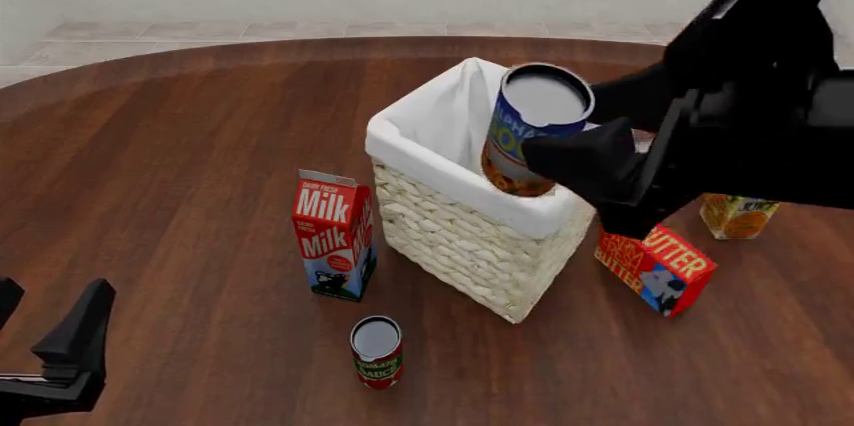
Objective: Pick up the alphabet soup and the tomato sauce, and put them in the basket.
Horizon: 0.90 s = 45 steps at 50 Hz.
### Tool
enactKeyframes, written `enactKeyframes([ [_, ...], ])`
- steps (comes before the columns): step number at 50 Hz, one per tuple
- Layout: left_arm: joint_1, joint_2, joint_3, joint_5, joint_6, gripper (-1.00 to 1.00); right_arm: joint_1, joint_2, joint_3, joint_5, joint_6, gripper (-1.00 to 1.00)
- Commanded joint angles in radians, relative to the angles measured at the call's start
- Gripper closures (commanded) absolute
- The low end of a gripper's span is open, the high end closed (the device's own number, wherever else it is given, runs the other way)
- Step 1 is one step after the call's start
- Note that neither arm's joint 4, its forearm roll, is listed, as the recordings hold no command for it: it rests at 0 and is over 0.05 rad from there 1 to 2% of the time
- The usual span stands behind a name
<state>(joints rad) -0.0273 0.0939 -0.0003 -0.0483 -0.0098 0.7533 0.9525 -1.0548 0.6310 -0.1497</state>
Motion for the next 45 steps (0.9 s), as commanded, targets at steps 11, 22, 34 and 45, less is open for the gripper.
enactKeyframes([
  [11, 0.002, -0.009, 0.0, 0.009, 0.0, -1.0, -0.091, 0.123, -0.115, -0.035, 0.008, 1.0],
  [22, 0.003, -0.006, 0.0, 0.006, -0.001, -1.0, -0.142, 0.19, -0.135, -0.064, 0.009, 1.0],
  [34, 0.004, 0.002, 0.0, 0.0, -0.003, -1.0, -0.191, 0.267, -0.146, -0.099, 0.01, 1.0],
  [45, 0.004, 0.0, 0.0, 0.002, -0.004, -1.0, -0.22, 0.342, -0.187, -0.099, 0.019, 1.0],
])
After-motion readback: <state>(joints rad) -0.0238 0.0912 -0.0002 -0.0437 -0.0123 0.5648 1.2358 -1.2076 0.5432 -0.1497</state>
